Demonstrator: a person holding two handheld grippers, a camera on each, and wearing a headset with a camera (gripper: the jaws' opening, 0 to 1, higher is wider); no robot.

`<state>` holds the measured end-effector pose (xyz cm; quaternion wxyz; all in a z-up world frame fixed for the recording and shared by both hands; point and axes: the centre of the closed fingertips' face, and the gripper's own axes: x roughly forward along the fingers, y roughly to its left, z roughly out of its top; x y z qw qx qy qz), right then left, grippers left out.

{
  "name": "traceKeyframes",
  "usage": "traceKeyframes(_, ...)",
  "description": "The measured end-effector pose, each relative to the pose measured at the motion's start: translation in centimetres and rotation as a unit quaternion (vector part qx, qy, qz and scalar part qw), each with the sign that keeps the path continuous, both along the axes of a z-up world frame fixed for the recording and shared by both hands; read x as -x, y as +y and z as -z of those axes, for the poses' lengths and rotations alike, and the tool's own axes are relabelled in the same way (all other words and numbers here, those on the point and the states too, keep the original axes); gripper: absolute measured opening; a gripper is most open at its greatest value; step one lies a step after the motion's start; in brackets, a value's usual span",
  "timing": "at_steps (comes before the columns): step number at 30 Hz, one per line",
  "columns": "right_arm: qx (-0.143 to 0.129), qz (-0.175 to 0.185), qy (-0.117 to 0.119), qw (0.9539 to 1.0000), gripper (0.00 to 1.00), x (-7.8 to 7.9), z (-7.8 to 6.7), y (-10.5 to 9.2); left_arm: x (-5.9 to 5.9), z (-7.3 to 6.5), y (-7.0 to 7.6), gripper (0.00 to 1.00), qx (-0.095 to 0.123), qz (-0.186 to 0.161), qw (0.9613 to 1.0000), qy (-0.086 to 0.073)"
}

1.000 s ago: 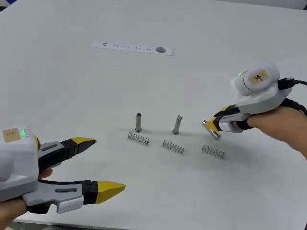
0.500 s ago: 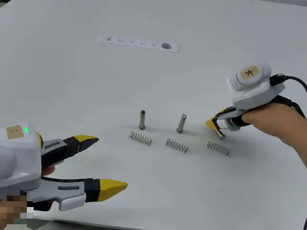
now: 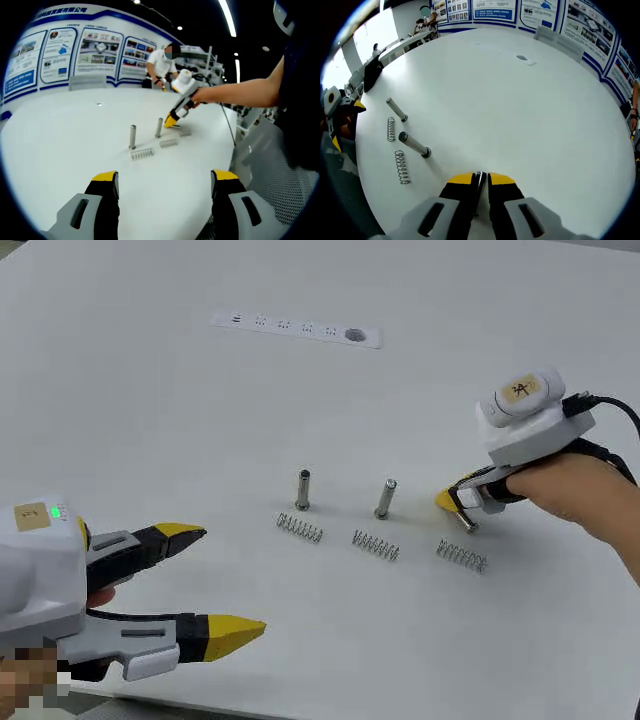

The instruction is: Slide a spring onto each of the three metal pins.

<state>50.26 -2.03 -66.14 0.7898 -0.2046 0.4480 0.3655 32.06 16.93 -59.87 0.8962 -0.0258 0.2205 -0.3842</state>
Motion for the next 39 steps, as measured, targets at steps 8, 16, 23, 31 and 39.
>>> traceKeyframes(8, 0.003, 0.011, 0.007, 0.9999, 0.09, 0.2, 0.0, 0.0, -0.1, -0.2, 0.0, 0.76, 0.0, 0.0, 1.0, -0.002)
traceKeyframes(16, -0.017, 0.032, -0.006, 0.9993, 0.08, 0.4, -0.8, -0.3, -0.1, -0.4, 0.0, 0.76, 0.001, 0.0, 1.0, -0.006)
traceKeyframes(23, -0.033, 0.039, -0.021, 0.9985, 0.08, 1.1, -3.0, -1.0, -0.1, -0.6, -0.1, 0.75, 0.001, 0.004, 0.9999, -0.01)
traceKeyframes(31, -0.04, 0.042, -0.042, 0.9974, 0.09, 2.2, -4.1, -1.5, 0.1, -0.9, -0.6, 0.75, 0.001, 0.013, 0.9998, -0.015)
traceKeyframes(39, -0.049, 0.044, -0.054, 0.9963, 0.09, 3.2, -4.6, -1.7, 0.2, -1.2, -0.6, 0.75, -0.002, 0.016, 0.9997, -0.018)
